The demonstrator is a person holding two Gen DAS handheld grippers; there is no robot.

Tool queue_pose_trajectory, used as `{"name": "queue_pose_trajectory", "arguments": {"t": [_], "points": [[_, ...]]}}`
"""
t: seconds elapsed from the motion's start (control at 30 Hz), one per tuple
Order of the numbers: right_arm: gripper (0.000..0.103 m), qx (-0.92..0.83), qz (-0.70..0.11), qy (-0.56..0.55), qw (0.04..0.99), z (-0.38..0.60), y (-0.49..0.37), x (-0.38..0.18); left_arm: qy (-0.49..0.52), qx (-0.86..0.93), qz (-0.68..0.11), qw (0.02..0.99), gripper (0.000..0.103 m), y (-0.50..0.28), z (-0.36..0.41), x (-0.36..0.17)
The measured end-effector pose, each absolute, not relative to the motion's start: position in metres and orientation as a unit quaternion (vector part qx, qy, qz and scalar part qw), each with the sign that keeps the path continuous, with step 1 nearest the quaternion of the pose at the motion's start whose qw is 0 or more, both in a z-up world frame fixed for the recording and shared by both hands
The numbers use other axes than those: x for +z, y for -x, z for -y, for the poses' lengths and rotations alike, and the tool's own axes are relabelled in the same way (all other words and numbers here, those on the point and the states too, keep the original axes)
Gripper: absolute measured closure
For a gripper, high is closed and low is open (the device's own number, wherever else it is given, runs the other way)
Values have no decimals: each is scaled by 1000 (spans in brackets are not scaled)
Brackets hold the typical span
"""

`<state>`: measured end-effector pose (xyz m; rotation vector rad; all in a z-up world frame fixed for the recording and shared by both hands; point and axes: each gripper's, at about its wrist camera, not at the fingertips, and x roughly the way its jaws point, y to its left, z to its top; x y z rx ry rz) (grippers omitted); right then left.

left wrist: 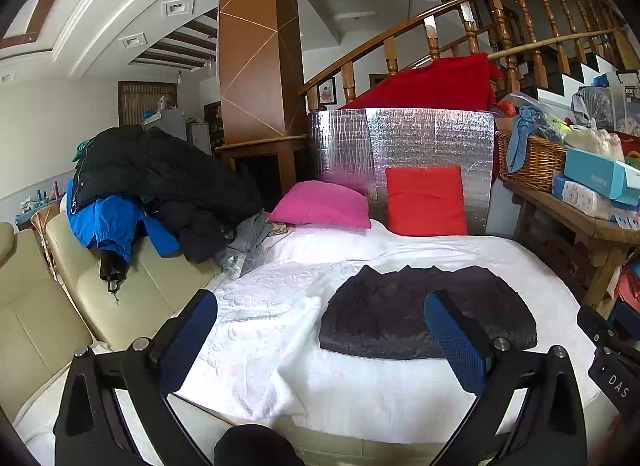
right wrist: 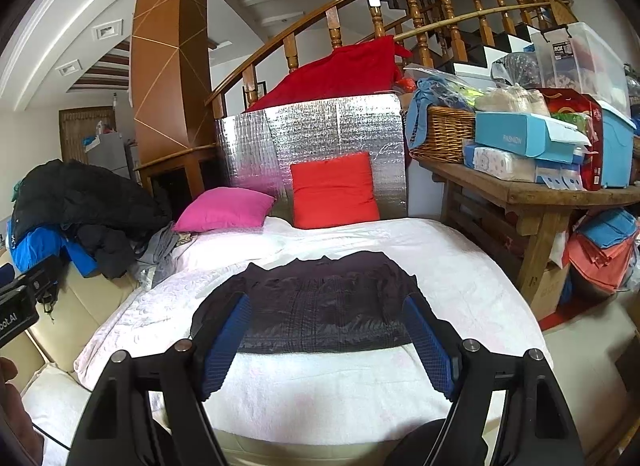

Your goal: Fold large clothes

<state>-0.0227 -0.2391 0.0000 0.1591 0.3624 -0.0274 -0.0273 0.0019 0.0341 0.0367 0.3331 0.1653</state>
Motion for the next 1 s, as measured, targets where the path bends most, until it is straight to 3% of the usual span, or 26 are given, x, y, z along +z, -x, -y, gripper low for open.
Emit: {"name": "queue_pose_trajectory", "arguments": {"t": [1.0], "points": [[22, -11, -174, -71, 982, 227, 18, 2, -11, 86, -164, 983, 0, 23, -8, 34]]}}
